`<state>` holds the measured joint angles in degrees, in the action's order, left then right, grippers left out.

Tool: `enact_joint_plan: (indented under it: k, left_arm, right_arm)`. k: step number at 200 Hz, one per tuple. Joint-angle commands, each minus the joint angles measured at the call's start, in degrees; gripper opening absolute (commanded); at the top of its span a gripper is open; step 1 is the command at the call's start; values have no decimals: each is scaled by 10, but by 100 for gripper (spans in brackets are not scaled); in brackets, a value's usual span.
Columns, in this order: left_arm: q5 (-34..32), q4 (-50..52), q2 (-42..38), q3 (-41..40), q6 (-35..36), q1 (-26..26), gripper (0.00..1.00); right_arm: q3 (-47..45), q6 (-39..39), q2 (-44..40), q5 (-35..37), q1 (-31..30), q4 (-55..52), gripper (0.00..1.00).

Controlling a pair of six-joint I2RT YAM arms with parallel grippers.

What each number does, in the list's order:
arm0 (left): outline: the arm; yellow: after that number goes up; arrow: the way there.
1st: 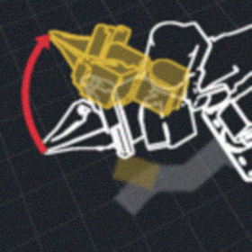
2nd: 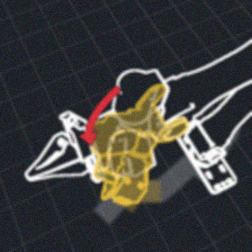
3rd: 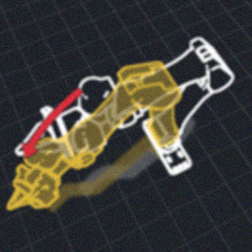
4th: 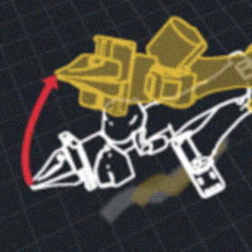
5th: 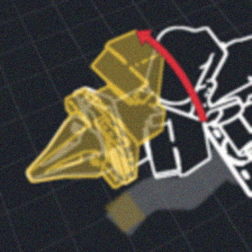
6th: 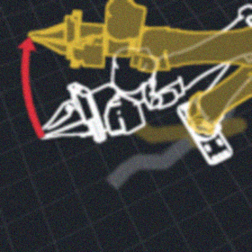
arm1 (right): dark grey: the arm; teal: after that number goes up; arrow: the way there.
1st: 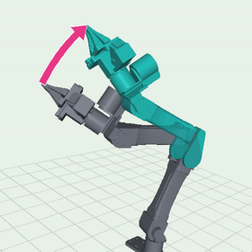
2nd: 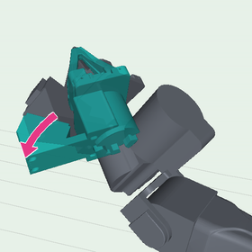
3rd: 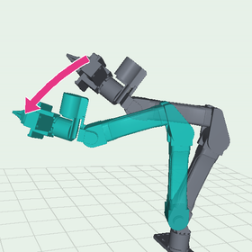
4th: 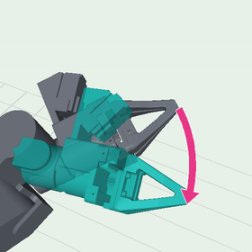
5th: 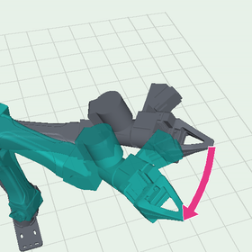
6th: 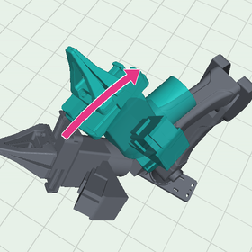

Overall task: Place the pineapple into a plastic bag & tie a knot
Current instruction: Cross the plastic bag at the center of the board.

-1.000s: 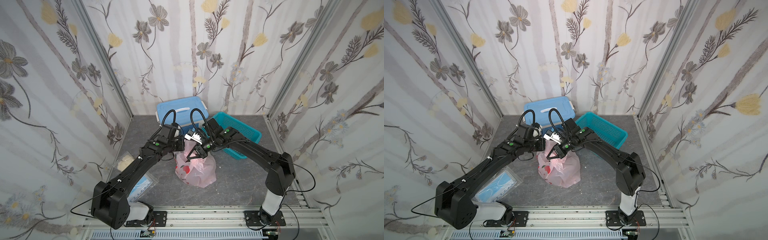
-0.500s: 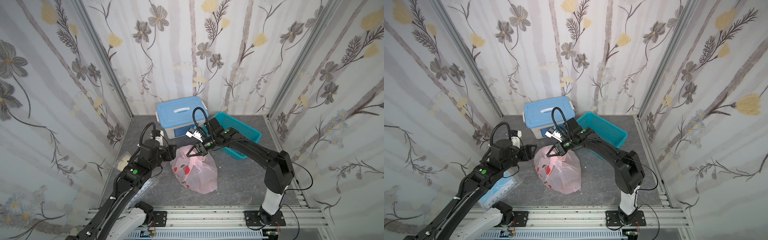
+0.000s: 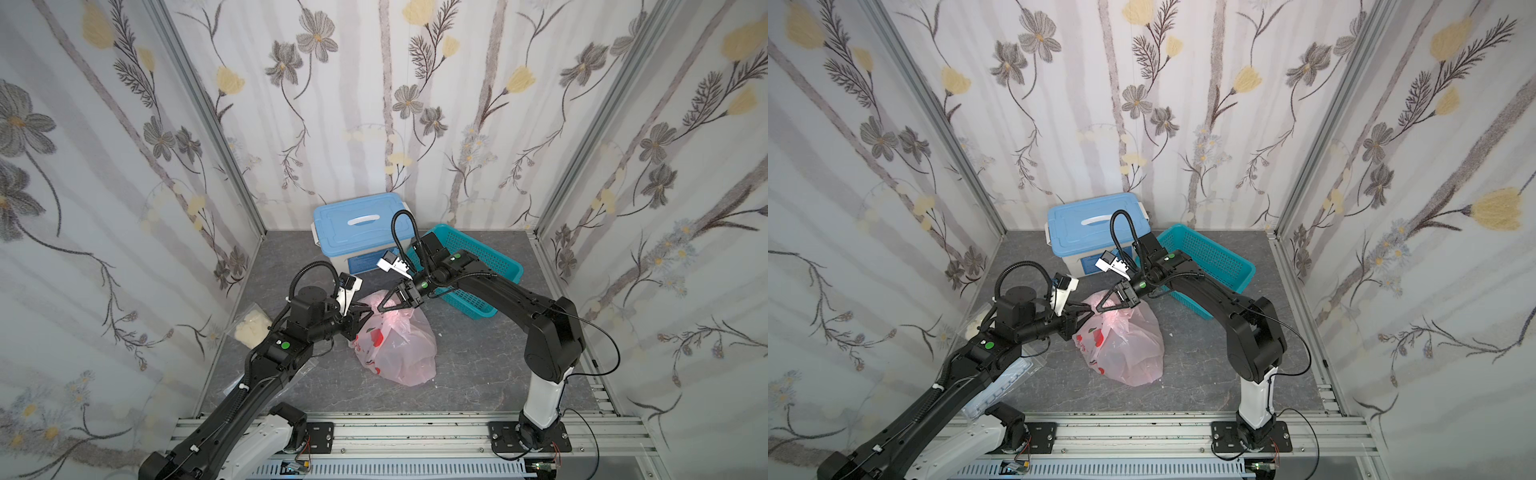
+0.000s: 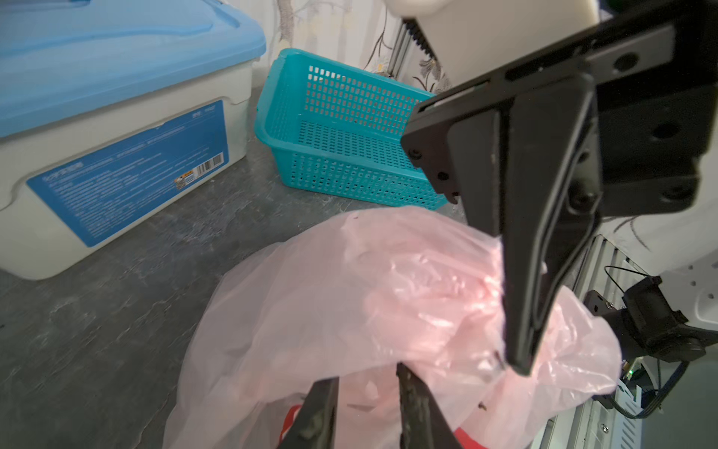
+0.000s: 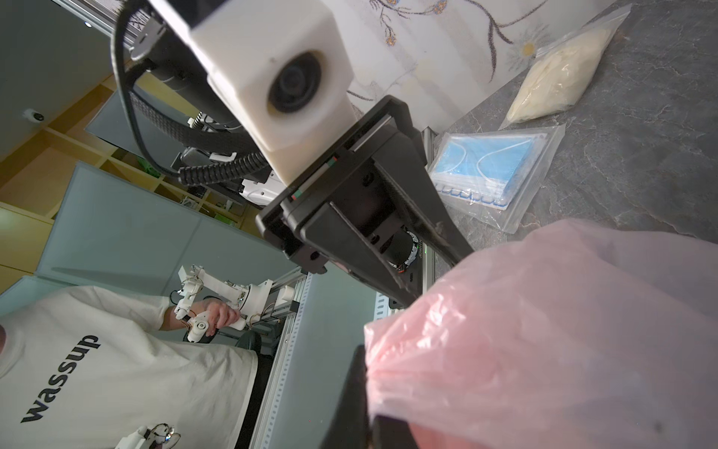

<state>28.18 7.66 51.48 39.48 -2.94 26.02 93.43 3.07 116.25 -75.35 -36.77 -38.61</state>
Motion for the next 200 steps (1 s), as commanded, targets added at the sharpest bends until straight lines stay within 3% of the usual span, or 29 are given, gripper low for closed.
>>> enact_joint_plan:
  k: [1, 37, 76, 110, 131, 152, 200]
  left_arm:
    - [56, -95, 17, -10, 27, 2, 28]
    - [83, -94, 36, -21, 47, 12, 35]
    - [56, -118, 30, -40, 60, 19, 62]
    - [36, -161, 18, -47, 55, 23, 65]
    - [35, -169, 5, -42, 55, 25, 59]
    - [21, -166, -11, -40, 61, 25, 40]
    - [21, -116, -33, -30, 86, 25, 13]
  right_arm:
    - [7, 21, 1, -48, -1, 1, 0]
    - [20, 12, 5, -60, -1, 2, 0]
    - [31, 3, 3, -67, -1, 2, 0]
    - [28, -3, 8, -44, -1, 1, 0]
    - [34, -8, 15, -20, 0, 2, 0]
    - [44, -14, 24, -5, 0, 2, 0]
    - [56, -23, 32, 24, 3, 5, 0]
